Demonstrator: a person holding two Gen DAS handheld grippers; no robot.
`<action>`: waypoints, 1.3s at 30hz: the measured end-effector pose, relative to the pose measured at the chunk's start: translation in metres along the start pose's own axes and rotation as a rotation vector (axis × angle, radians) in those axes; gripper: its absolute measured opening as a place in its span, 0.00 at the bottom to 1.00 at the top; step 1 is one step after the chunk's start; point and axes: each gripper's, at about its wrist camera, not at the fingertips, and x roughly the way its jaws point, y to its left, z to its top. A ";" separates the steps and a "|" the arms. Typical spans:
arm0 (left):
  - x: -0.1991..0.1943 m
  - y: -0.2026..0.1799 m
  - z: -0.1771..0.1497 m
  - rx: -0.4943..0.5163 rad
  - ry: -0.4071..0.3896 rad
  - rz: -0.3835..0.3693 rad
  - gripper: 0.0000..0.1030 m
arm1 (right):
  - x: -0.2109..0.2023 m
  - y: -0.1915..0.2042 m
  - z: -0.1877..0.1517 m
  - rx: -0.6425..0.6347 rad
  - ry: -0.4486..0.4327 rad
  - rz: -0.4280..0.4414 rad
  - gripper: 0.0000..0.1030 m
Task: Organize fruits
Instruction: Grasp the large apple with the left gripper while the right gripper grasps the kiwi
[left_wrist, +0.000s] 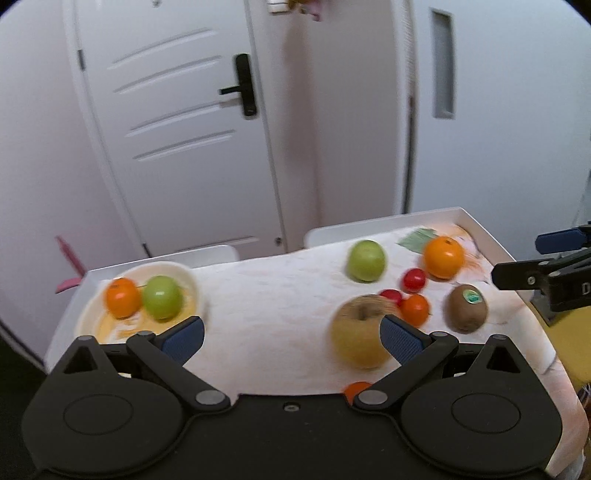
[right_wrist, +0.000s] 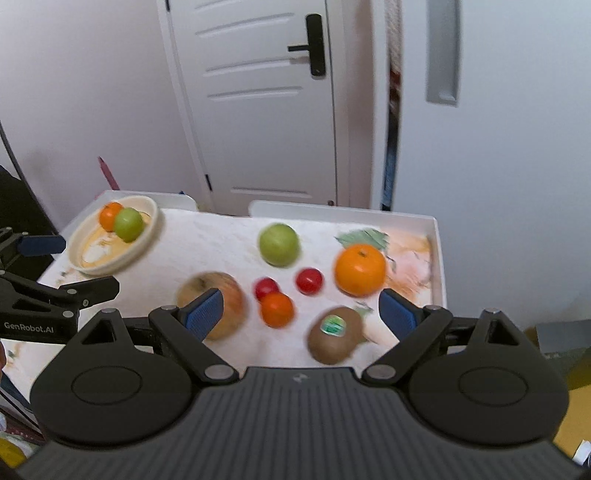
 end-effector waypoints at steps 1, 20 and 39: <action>0.005 -0.004 -0.001 0.007 0.004 -0.009 1.00 | 0.004 -0.005 -0.004 0.001 0.003 -0.004 1.00; 0.106 -0.047 -0.012 0.082 0.129 -0.120 0.92 | 0.066 -0.039 -0.044 -0.015 0.044 0.016 1.00; 0.121 -0.046 -0.013 0.069 0.146 -0.143 0.75 | 0.092 -0.028 -0.047 -0.095 0.053 0.041 0.97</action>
